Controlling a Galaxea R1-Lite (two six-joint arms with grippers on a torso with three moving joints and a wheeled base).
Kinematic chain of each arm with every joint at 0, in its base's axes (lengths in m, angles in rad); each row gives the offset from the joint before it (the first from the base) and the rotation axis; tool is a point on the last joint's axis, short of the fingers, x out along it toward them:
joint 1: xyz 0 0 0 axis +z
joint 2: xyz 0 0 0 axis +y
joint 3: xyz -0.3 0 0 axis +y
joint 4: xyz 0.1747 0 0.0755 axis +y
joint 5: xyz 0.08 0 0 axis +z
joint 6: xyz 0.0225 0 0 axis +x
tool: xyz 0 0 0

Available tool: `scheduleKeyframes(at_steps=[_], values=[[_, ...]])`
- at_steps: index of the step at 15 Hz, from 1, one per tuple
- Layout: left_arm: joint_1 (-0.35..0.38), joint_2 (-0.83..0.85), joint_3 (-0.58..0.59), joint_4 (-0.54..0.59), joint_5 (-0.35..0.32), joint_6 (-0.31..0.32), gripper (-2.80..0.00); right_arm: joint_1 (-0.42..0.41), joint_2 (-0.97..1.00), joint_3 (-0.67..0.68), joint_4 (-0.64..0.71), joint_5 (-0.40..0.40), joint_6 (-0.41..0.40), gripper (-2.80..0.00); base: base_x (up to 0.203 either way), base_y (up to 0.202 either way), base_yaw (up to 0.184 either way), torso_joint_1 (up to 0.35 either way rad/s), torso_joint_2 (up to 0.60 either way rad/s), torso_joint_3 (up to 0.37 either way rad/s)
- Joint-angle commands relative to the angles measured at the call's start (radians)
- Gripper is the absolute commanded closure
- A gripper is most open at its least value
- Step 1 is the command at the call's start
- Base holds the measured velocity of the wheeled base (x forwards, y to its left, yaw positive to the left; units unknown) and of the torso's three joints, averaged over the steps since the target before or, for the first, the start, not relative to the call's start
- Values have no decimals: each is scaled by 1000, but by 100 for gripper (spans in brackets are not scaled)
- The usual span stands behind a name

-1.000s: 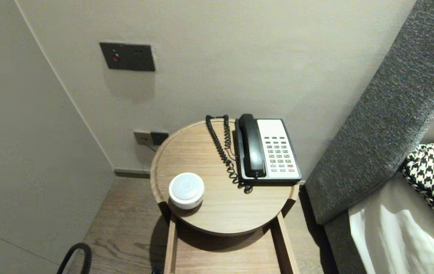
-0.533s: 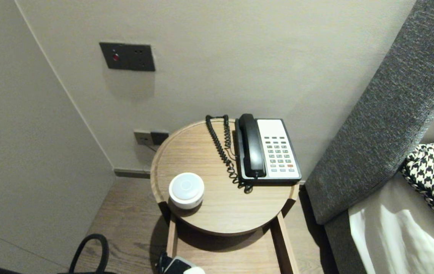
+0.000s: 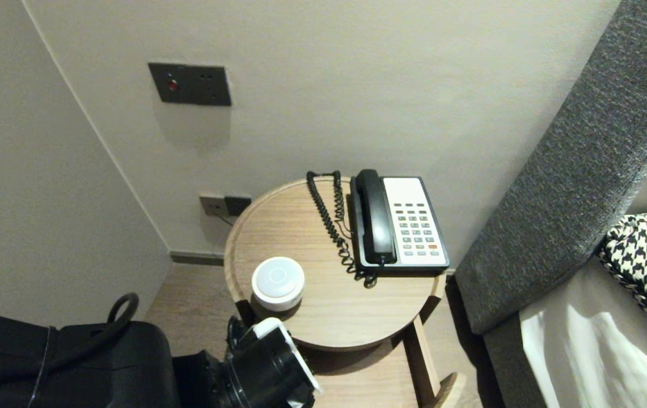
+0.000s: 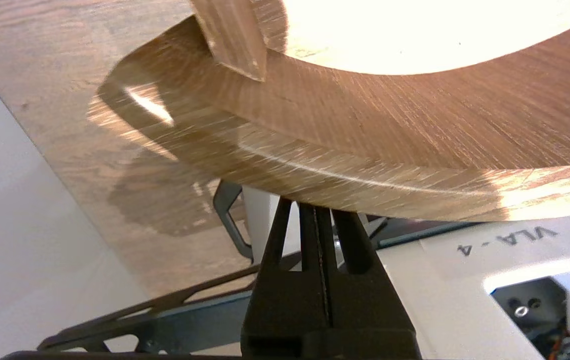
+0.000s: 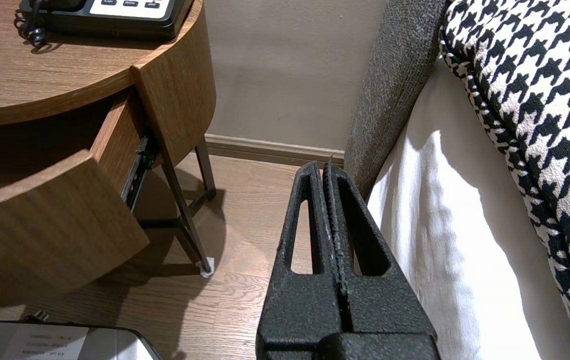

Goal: Close the nightstand drawer

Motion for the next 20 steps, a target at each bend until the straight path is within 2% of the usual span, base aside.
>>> scheduleKeyframes(at_steps=[1, 4, 7, 20], values=[[25, -7, -15, 2, 3, -1, 0, 0, 1, 0, 0, 0, -1, 0, 0, 0, 0, 0, 0, 0], [58, 1, -36, 1, 0, -5, 0, 0, 1, 0, 0, 0, -1, 0, 0, 0, 0, 0, 0, 0], [126, -6, -66, -12, -1, 16, 0, 0, 1, 0, 0, 0, -1, 0, 0, 0, 0, 0, 0, 0], [246, 24, -146, -61, 2, 40, 0, 0, 1, 0, 0, 0, -1, 0, 0, 0, 0, 0, 0, 0]])
